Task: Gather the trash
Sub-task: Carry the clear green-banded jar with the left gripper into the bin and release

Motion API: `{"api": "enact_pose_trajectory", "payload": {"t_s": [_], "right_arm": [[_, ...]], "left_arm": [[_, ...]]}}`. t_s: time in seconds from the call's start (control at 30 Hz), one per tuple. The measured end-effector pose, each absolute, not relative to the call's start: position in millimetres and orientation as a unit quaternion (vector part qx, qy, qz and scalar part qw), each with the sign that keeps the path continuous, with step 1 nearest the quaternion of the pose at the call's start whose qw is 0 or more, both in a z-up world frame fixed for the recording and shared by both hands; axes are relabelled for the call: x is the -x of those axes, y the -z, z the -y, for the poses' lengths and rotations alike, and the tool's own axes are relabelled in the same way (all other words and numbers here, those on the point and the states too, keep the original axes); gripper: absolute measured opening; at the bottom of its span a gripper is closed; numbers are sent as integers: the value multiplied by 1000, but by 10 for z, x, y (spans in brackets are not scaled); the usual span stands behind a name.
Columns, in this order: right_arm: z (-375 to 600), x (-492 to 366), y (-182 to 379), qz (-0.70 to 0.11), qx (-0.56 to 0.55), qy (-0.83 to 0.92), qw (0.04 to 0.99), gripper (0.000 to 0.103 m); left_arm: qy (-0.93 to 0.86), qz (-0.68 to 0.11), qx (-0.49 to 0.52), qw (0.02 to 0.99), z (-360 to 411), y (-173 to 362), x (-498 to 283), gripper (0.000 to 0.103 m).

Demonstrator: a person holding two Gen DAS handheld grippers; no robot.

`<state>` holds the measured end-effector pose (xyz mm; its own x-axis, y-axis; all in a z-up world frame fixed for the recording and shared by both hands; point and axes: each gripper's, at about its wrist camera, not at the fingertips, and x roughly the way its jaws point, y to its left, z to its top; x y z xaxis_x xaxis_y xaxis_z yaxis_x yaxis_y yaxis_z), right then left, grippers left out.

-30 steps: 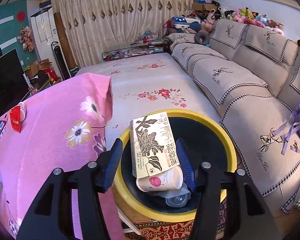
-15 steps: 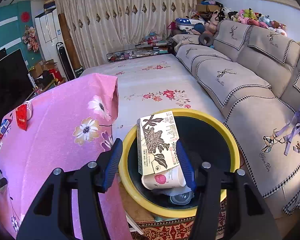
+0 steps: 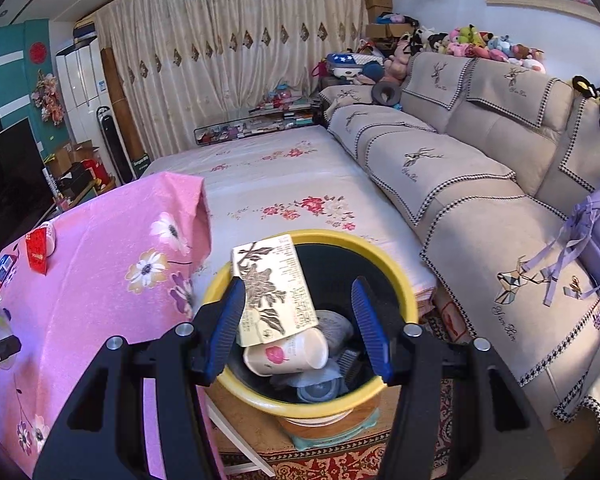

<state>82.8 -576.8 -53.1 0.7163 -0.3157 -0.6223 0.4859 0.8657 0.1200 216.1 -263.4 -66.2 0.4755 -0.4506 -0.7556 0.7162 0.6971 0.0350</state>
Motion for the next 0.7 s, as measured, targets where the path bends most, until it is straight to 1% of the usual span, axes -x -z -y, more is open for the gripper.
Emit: {"api": "enact_pose_trajectory", "payload": {"t_s": [0.2,0.37,0.53,0.7], "right_arm": [[6083,-516,537,-299,-152,251,908,53],[6368,-229,557,-291,-163,283,899,53],[6603,8,571,-287,-166,315,889,53],[6770,135,608,-286,-176,331,882,53]], "left_arm": [[427,-364,-208,801,3721,632,-2063,71],[479,-367,-231,763,4658,759,-2000,71],[494,-366,-259,745,5343,984,-1949,71],[492,-371,-275,738,5812,1174,-1943,71]]}}
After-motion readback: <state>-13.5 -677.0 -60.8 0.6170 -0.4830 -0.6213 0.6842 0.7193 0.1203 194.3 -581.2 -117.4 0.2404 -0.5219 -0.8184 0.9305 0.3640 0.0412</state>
